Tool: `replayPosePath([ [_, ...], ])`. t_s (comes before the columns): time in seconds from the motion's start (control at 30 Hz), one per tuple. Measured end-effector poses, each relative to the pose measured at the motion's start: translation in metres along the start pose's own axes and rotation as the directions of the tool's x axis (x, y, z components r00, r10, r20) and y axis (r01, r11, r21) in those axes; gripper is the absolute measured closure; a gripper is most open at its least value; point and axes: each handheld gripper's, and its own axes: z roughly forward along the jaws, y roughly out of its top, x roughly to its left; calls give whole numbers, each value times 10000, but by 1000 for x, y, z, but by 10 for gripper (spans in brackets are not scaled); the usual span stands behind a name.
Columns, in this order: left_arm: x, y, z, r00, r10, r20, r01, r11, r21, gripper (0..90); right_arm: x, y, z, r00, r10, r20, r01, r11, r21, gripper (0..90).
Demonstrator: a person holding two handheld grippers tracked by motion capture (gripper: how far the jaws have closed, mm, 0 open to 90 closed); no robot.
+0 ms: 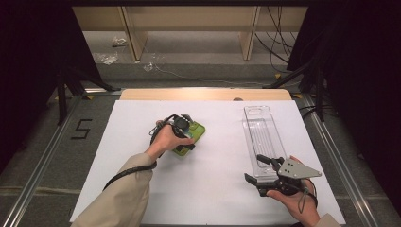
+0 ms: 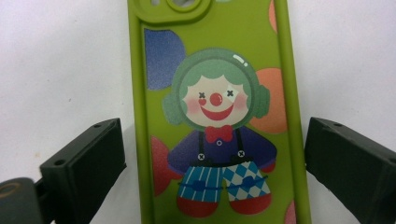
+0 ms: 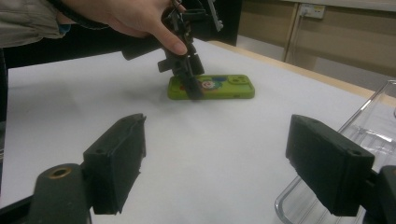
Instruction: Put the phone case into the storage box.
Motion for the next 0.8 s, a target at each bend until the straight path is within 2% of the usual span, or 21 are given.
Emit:
replayPosePath([
  [0.33, -1, 2, 2, 9998, -174, 27, 173, 9996, 235, 76, 0, 0, 0, 10000, -4, -5, 4, 10000, -3, 213],
  [0.6, 3, 4, 3, 9990, -376, 257, 362, 9980, 526, 77, 0, 0, 0, 10000, 0, -14, 0, 10000, -9, 212],
  [0.8, 2, 7, 4, 9992, -351, 213, 335, 9968, 723, 81, 0, 0, 0, 10000, -2, -23, 1, 10000, -5, 212],
])
